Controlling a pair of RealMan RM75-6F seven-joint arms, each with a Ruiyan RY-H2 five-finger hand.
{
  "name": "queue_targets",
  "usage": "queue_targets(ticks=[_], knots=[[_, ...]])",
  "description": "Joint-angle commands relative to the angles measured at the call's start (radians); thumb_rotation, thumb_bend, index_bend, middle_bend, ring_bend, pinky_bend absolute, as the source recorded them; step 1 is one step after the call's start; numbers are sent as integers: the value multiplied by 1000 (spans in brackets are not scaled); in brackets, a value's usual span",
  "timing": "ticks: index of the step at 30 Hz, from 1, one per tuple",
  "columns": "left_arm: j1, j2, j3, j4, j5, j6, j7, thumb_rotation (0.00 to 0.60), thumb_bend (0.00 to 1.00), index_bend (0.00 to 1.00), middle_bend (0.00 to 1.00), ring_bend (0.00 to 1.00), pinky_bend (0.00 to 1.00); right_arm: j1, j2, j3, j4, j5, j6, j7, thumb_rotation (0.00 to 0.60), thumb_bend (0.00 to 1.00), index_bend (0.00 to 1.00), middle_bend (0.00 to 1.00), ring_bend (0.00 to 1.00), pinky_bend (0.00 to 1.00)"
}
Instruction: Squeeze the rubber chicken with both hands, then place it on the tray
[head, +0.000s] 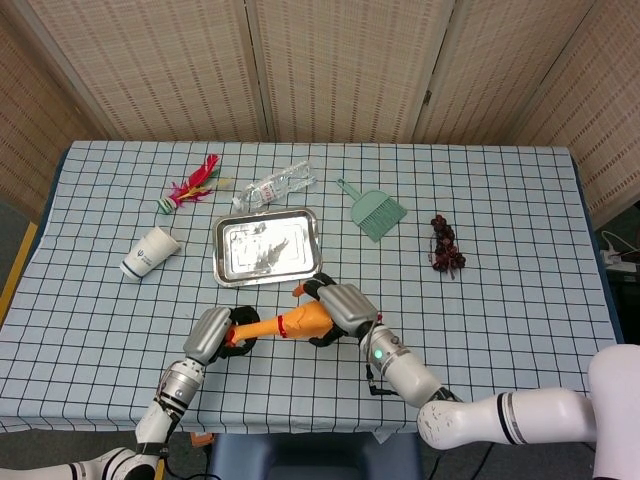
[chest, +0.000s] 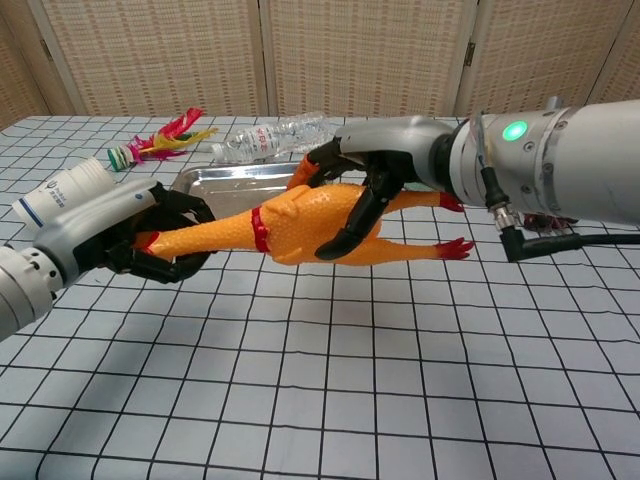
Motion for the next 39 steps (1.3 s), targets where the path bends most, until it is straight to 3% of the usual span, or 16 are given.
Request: queue_targets(ticks=[1,5,13,18,24,25,27,29,31,32,34,39], knots=[[0,1,0,0,-1,0,-2,600,793,861,675,578,633,2,-4,3,1,-9,5,12,600,161,349,258,263,492],[-1,4,-2,1,-7,-4,-5,600,792,862,674,578,632,-7,-19,7,4,-52,32,35,600,191,560,427,476,703],[-3,7,-2,-1,-14,-10,-6,600,793,862,674,579,633,-30,-53,6,13,-139,105,53,600,297,869,642,718,974],[-3,6,-5,-3,-21,-11,-2,600,792,862,674,579,633,-36,-75,-6,23,-196,139,33,600,390,946,709,794,1000],[-2,6,-7,-4,-25,-8,0,600,792,862,674,579,632,-48,-88,-18,22,-245,156,24,600,408,959,724,805,1000],[-2,7,-7,-4,-26,-7,0,600,792,862,674,578,632,-49,-86,-20,16,-239,153,23,600,407,943,724,787,1000],[-3,9,-7,-2,-25,-7,6,600,792,862,674,578,632,-48,-64,-26,-4,-216,123,20,600,388,759,651,654,919],[-4,11,-11,0,-27,-5,12,600,792,862,674,579,633,-43,-31,-34,-18,-197,68,27,600,323,328,400,377,639],[-5,13,-15,-1,-29,-4,14,600,792,861,674,578,632,-35,-3,-37,-25,-184,29,28,600,262,49,177,151,403],[-5,15,-16,-2,-29,-2,15,600,792,861,674,578,632,-34,9,-34,-29,-184,11,40,600,234,1,96,74,321],[-5,16,-17,-3,-31,-3,15,600,792,862,674,578,632,-36,21,-31,-31,-194,-5,59,600,199,0,20,11,238],[-5,16,-20,1,-39,-5,11,600,792,862,674,579,632,-41,56,-29,-38,-228,-56,110,600,131,0,0,0,94]])
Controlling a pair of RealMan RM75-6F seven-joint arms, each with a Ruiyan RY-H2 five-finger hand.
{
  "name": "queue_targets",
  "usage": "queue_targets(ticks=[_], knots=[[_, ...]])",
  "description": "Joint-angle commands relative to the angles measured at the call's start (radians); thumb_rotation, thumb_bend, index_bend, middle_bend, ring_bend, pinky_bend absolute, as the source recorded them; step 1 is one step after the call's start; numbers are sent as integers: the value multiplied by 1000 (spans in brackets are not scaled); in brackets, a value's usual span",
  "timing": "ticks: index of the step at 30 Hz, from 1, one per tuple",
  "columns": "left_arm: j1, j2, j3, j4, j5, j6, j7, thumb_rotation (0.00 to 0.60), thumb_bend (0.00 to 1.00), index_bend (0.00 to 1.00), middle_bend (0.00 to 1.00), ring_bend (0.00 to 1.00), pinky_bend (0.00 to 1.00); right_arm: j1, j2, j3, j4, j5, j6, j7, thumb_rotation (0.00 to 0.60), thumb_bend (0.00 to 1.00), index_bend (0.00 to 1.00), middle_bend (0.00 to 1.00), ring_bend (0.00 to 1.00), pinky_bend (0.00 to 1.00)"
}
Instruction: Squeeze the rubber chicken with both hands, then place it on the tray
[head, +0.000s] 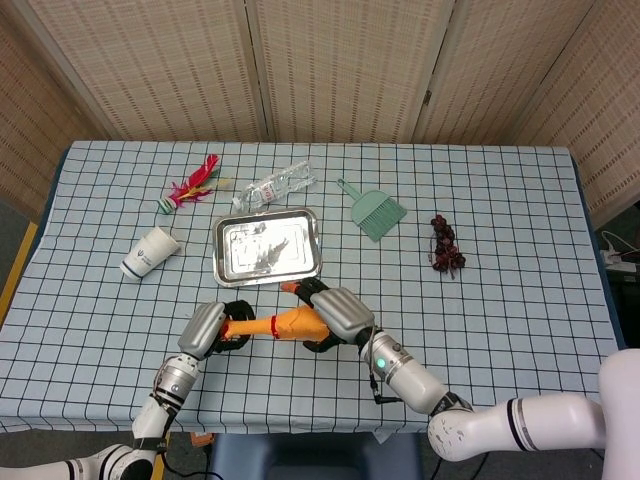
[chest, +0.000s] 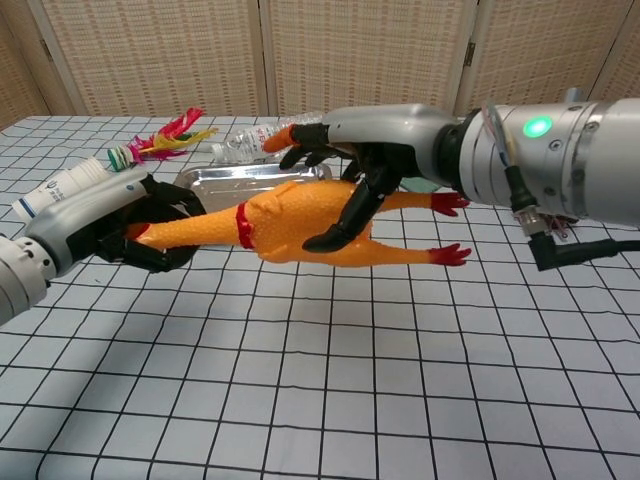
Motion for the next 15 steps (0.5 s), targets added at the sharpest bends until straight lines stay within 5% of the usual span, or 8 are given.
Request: queue_targets(ticks=[1,15], knots=[[0,1,-1,2,-3,-1,-2,600,792,862,674,579,633,-2,27,-1,-8,-19,-34,29,600,122,0,0,0,71],[1,7,-2,-2,0,4,-5,600,792,862,674,579,632,11,92,-27,-22,8,-58,35,600,104,0,0,0,0]])
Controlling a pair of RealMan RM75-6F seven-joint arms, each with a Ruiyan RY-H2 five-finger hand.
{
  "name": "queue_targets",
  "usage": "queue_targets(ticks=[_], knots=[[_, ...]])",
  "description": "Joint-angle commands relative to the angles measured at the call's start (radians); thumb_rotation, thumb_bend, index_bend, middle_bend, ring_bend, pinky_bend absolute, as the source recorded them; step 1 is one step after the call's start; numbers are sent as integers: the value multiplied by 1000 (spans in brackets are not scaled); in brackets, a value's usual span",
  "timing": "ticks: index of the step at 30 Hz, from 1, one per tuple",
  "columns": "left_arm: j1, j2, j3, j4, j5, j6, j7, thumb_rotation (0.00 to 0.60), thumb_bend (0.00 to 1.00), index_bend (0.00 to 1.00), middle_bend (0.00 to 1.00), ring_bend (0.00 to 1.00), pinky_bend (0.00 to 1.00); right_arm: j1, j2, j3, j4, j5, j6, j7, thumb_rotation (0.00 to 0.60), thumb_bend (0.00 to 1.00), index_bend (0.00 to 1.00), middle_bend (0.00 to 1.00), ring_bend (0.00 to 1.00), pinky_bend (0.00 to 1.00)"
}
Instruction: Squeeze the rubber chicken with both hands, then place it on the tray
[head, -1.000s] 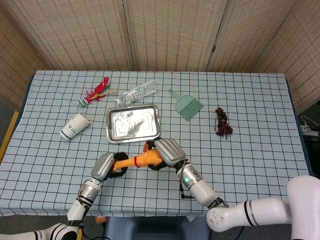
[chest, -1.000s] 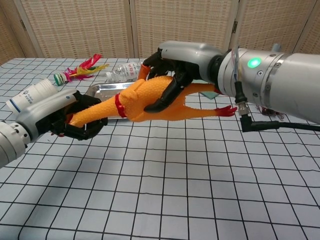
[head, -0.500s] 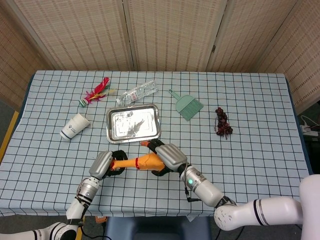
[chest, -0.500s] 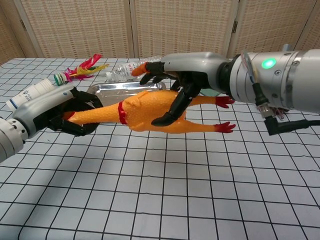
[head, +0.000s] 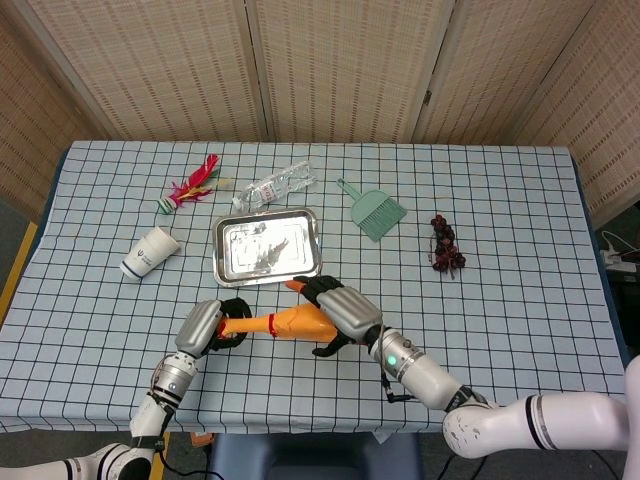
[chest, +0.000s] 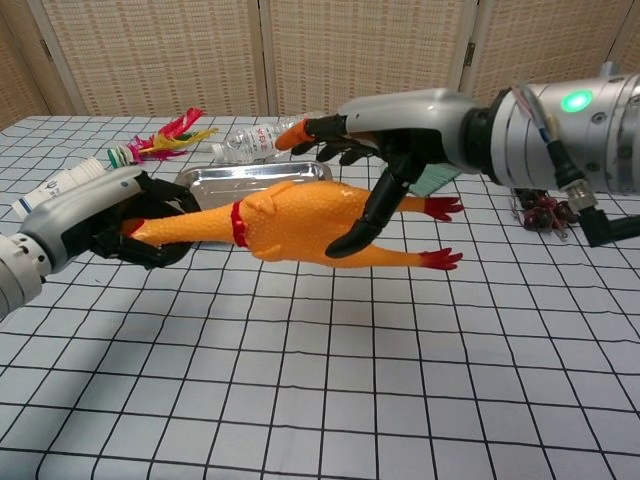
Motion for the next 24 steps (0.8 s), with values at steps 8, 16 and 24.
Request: queue_targets(ticks=[8,16,24], knots=[[-1,-2,7,-10,12,6,8,600,792,862,674,578,632,22,-54,-31,32,28,73,-61,600,106,0,4,5,222],[-2,-3,7,-10,9,3,8,600,793,861,674,578,632,7,-102,-11,36,13,132,-43,600,157,388,332,366,611],[-3,-1,3,-11,5,3,7,600,796,862,674,578,632,-9,-126,3,39,-22,157,-24,600,222,592,518,589,851]])
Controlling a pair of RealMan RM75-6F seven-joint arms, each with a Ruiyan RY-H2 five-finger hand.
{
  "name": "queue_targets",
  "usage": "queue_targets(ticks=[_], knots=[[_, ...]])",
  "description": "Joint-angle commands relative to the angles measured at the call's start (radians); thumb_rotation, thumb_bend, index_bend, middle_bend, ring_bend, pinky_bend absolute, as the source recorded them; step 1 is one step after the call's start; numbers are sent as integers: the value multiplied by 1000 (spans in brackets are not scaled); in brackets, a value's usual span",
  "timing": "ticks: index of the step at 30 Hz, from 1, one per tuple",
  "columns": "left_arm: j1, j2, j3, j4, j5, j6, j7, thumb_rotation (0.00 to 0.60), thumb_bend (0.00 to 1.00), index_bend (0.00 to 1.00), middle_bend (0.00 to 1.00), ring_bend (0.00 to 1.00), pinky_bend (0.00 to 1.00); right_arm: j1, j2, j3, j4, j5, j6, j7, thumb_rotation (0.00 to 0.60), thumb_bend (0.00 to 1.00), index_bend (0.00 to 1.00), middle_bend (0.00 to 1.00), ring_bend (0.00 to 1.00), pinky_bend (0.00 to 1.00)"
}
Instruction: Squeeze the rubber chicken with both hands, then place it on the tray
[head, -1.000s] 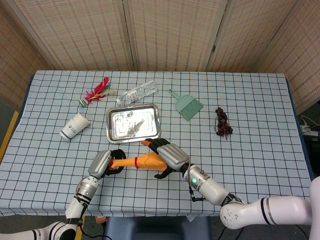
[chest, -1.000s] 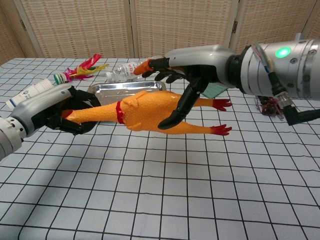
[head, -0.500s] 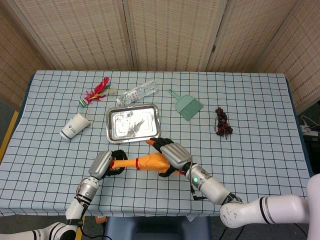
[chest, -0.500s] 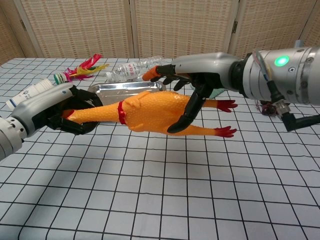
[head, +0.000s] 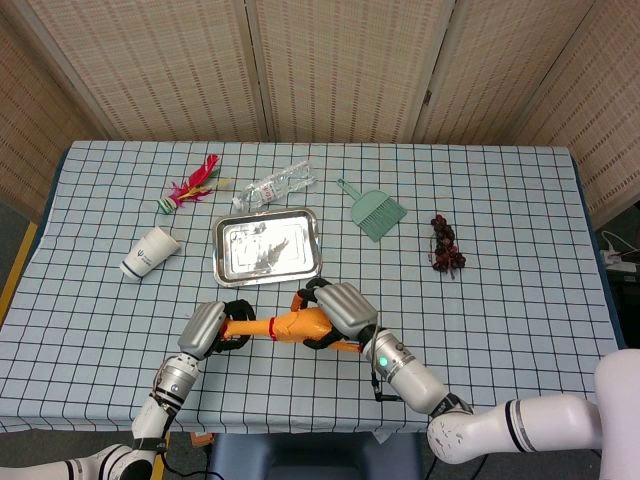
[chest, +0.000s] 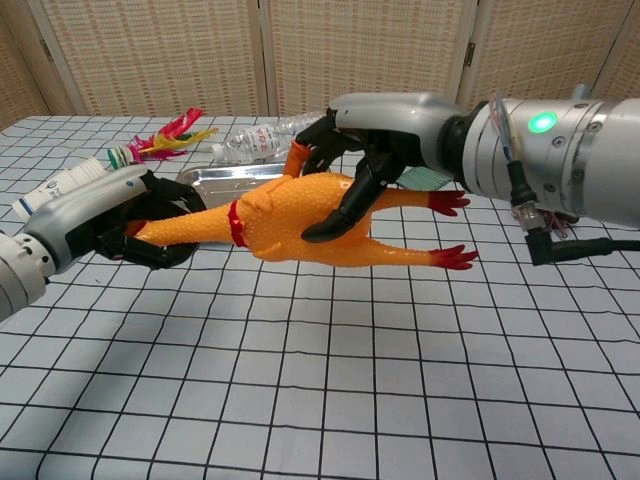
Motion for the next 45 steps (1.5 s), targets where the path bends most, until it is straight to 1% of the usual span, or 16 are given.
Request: queue_targets(ticks=[1,4,5,7,10,16,18,19,21,23,25,26,28,31,39,45], knots=[[0,1,0,0,-1,-1,-2,600,796,862,674,579,632,-4,-7,3,4,-11,10,0,600,249,634,551,623,892],[0,1,0,0,-2,-1,-4,600,796,861,674,578,633,-16,-31,9,16,-41,42,4,600,344,781,658,734,991],[0,2,0,0,-2,-1,-4,600,796,862,674,578,632,-20,-40,10,22,-53,55,5,600,388,842,704,784,1000],[0,2,0,0,-2,-1,-5,600,796,862,674,578,632,-30,-57,12,31,-77,73,15,600,456,902,746,837,1000],[0,3,-2,0,-4,-1,-5,600,796,862,673,579,633,-38,-66,16,43,-98,76,24,600,533,933,757,852,1000],[-2,1,-6,5,-9,-4,-10,600,796,862,674,579,632,-52,-68,26,43,-112,75,39,600,544,930,758,842,1000],[-2,0,-7,8,-12,-5,-10,600,795,861,674,578,632,-54,-53,22,29,-96,54,39,600,536,887,756,784,1000],[-3,0,-8,10,-13,-6,-10,600,795,861,674,578,632,-54,-43,20,23,-91,40,39,600,498,799,716,700,968],[-4,-2,-11,13,-18,-7,-10,600,795,862,674,579,632,-53,-17,11,14,-93,-5,52,600,410,549,550,503,778],[-5,-4,-14,19,-22,-6,-9,600,795,862,674,578,632,-50,9,5,13,-98,-52,70,600,344,230,327,260,473],[-5,-5,-16,22,-27,-8,-9,600,794,861,674,578,632,-48,33,4,11,-101,-91,91,600,304,61,194,122,301],[-5,-5,-17,24,-29,-8,-8,600,795,861,674,578,632,-48,46,6,10,-105,-112,108,600,285,17,135,69,233],[-5,-4,-19,24,-32,-8,-6,600,794,862,674,578,632,-51,62,9,11,-118,-133,134,600,236,0,30,6,110],[-5,-4,-22,25,-35,-8,-7,600,794,861,674,578,632,-65,76,16,17,-154,-143,177,600,175,0,0,0,14],[-11,-4,-30,35,-48,-16,-4,600,794,861,674,579,632,-92,119,23,13,-235,-173,268,600,108,0,0,0,0],[-12,-6,-33,57,-69,-26,4,600,794,862,674,578,632,-136,173,26,-4,-365,-159,354,600,62,0,0,0,0]])
